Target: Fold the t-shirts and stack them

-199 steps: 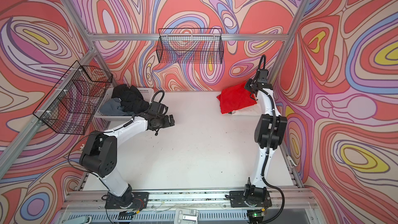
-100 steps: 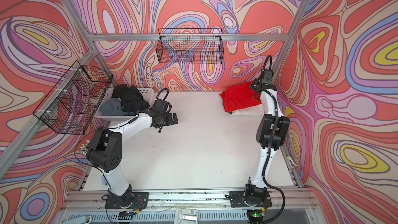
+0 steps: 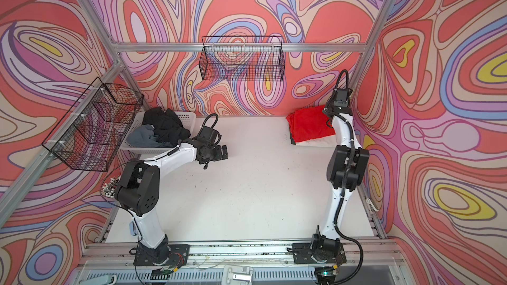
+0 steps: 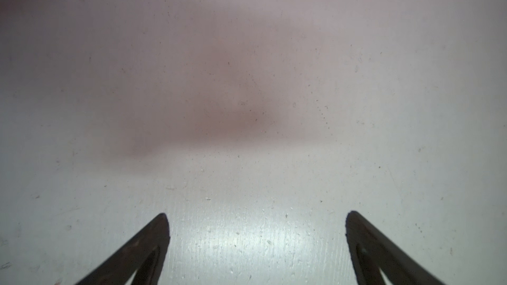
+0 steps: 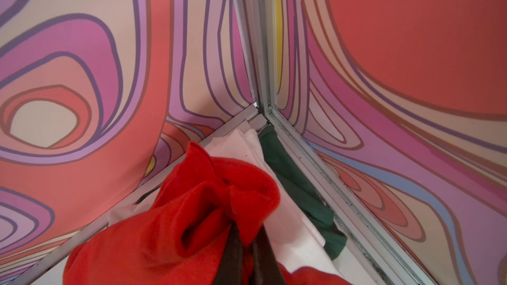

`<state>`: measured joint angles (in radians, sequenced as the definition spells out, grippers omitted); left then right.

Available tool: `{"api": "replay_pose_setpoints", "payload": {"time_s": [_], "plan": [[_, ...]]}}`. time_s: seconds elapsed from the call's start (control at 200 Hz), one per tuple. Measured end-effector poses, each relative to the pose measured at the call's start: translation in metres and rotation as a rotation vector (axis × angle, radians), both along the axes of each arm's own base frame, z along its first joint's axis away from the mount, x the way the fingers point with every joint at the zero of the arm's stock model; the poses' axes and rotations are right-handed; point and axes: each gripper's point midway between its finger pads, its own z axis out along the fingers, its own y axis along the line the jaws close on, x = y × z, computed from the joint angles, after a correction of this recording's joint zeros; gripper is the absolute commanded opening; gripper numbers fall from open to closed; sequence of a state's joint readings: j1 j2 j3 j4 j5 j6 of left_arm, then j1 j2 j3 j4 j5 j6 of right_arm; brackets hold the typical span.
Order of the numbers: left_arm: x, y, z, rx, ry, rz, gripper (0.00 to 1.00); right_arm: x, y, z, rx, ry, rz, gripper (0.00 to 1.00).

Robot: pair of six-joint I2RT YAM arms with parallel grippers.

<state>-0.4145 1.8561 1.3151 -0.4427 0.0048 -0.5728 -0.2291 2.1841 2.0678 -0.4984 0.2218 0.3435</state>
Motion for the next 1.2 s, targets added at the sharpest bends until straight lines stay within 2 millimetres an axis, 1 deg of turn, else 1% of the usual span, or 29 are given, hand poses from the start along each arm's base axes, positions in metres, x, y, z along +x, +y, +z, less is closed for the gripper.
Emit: {"api": "replay_pose_setpoints", "payload": {"time_s": [0.015, 0.04, 0.075, 0.15, 0.245, 0.336, 0.451, 0.516, 0.591, 0.681, 0.786, 0.891, 0.987, 1.092, 1.152, 1.202], "plan": [[0.000, 0.000, 0.000, 0.000, 0.001, -0.001, 1.00, 0.001, -0.001, 0.000, -0.007, 0.002, 0.000, 0.53], [-0.001, -0.001, 0.000, 0.002, 0.003, -0.003, 1.00, 0.002, -0.003, 0.000, -0.012, 0.001, -0.008, 0.64], [-0.002, -0.001, -0.001, 0.002, 0.004, -0.004, 1.00, 0.005, -0.006, 0.000, -0.023, 0.000, -0.015, 0.75], [-0.003, -0.002, -0.001, 0.004, 0.008, -0.006, 1.00, 0.009, -0.011, -0.002, -0.040, 0.001, -0.025, 0.88], [-0.004, -0.002, -0.001, 0.006, 0.010, -0.008, 1.00, 0.009, -0.013, -0.006, -0.045, 0.010, -0.025, 0.98], [-0.004, -0.002, 0.000, 0.010, 0.006, -0.008, 1.00, 0.009, -0.013, -0.010, -0.049, 0.002, -0.019, 0.98], [-0.004, -0.003, 0.011, 0.012, -0.021, -0.008, 1.00, 0.001, -0.008, -0.027, -0.036, 0.021, -0.004, 0.98], [-0.005, -0.004, 0.021, 0.011, -0.046, -0.011, 1.00, -0.006, -0.005, -0.035, -0.024, 0.034, 0.006, 0.98], [-0.006, -0.004, 0.036, 0.009, -0.083, -0.010, 1.00, -0.011, 0.000, -0.038, -0.007, 0.032, 0.017, 0.98], [-0.008, -0.001, 0.054, 0.011, -0.132, -0.003, 1.00, -0.019, 0.007, -0.037, 0.014, 0.020, 0.026, 0.98], [-0.017, 0.005, 0.072, 0.007, -0.194, 0.006, 1.00, -0.030, 0.018, -0.033, 0.033, 0.006, 0.038, 0.98], [-0.027, 0.012, 0.085, 0.009, -0.246, 0.009, 1.00, -0.039, 0.041, -0.025, 0.040, -0.007, 0.069, 0.98], [-0.031, 0.020, 0.093, 0.029, -0.295, 0.015, 1.00, -0.049, 0.071, -0.019, 0.042, -0.021, 0.115, 0.98], [-0.038, 0.033, 0.099, 0.071, -0.365, 0.021, 1.00, -0.068, 0.102, -0.011, 0.034, -0.036, 0.155, 0.98], [-0.043, 0.041, 0.102, 0.095, -0.412, 0.021, 1.00, -0.081, 0.112, -0.006, 0.023, -0.052, 0.164, 0.98], [-0.048, 0.048, 0.106, 0.112, -0.459, 0.019, 1.00, -0.092, 0.117, -0.002, 0.014, -0.076, 0.166, 0.98]]}}
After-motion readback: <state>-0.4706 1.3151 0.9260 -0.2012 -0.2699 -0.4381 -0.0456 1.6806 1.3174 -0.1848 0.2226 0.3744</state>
